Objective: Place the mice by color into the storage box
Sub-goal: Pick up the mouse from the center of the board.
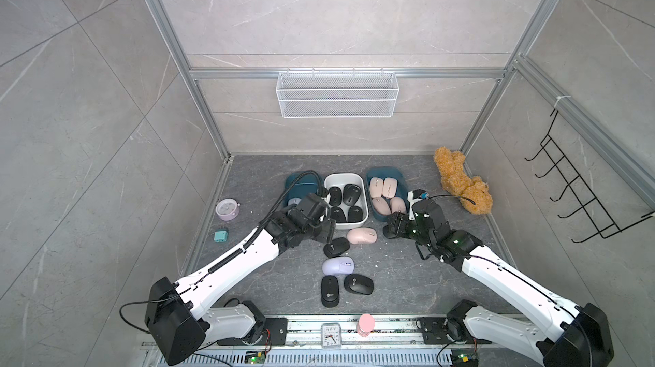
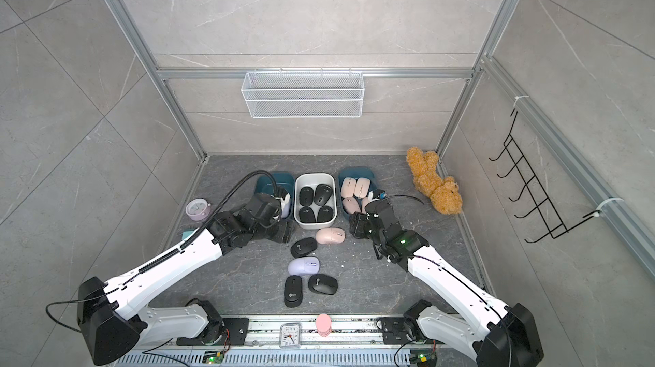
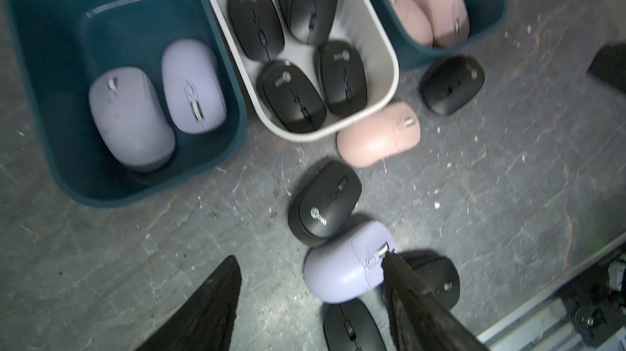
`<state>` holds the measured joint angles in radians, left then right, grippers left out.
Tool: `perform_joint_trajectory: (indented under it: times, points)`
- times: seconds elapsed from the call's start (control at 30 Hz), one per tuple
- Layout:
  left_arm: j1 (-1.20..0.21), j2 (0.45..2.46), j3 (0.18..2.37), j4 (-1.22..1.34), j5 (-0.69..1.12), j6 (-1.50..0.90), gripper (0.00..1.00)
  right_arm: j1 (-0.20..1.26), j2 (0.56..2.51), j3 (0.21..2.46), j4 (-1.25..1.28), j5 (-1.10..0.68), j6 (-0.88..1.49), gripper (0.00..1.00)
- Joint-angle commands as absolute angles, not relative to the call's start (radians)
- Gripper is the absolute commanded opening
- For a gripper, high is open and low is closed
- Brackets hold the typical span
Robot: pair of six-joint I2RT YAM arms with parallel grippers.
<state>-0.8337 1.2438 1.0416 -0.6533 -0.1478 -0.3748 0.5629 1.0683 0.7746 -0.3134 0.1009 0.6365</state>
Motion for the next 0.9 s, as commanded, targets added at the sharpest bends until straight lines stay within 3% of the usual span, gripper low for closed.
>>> perform_joint_trajectory:
  times: [0.0, 0.3, 0.53, 0.87]
  points:
    - [-0.892, 1.240, 0.997, -0.642, -0.176, -0.439, 0.69, 0.569, 1.091, 0.784, -0.289, 0.088, 0.647, 0.65]
    - [-0.950, 1.399, 0.954, -0.580, -0.208, -0.466, 0.69, 0.569, 1.107, 0.779, -0.278, 0.077, 0.651, 0.65]
    - [-0.948, 1.459, 0.974, -0.535, -0.223, -0.355, 0.71, 0.569, 1.129, 0.800, -0.293, 0.072, 0.643, 0.65]
    - [-0.861, 1.532, 0.989, -0.486, -0.134, -0.295, 0.73, 0.570, 1.114, 0.802, -0.304, 0.080, 0.640, 0.65]
